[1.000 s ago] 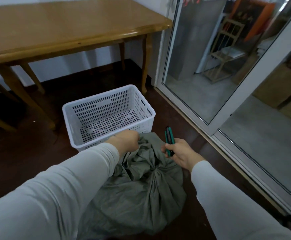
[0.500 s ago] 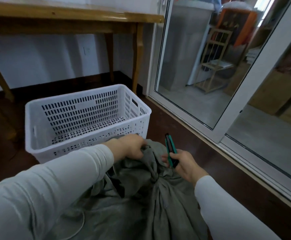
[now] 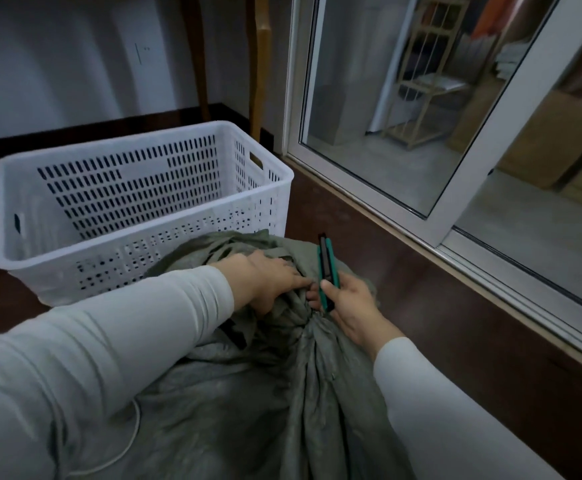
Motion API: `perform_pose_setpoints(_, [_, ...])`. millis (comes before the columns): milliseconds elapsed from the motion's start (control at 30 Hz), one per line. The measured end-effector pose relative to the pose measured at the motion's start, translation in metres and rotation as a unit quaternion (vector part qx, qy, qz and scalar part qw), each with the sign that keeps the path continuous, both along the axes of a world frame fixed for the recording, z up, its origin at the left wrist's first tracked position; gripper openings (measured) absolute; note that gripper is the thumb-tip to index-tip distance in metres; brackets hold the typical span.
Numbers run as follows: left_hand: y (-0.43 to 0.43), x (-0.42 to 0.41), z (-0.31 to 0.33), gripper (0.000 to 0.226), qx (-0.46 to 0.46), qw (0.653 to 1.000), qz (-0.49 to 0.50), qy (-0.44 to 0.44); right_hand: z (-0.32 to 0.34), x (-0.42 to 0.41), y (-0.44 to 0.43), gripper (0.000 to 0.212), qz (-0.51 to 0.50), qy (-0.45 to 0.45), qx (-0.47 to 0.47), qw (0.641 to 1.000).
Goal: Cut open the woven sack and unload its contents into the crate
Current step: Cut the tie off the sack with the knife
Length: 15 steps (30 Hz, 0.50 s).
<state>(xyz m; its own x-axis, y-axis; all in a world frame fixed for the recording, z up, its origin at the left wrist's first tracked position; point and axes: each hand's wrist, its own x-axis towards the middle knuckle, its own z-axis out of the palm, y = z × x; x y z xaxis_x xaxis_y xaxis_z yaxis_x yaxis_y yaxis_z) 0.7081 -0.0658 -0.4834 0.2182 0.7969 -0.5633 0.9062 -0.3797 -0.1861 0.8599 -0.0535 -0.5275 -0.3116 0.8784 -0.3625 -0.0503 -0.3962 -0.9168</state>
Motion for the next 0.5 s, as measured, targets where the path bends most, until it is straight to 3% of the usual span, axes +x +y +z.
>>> perform_pose_setpoints(133, [-0.002,-0.003,-0.016,0.093,-0.009,1.000,0.017,-0.019,-0.018,-0.001,-0.006,0.014,-0.040,0.038,0.023,0.998])
perform_pose_setpoints(267, [-0.006,-0.002,-0.023,0.110,-0.094,0.981,0.130,-0.110,-0.030,-0.001,-0.013,0.016,-0.049,0.102,0.035,0.993])
perform_pose_setpoints(400, [-0.018,0.000,-0.035,0.092,-0.004,0.980,0.144,-0.138,-0.029,0.005,-0.019,0.026,-0.032,0.179,0.001,0.983])
perform_pose_setpoints(500, [-0.028,-0.005,-0.047,0.092,0.031,0.970,0.173,-0.166,-0.026,0.009,-0.022,0.035,-0.004,0.178,-0.011,0.984])
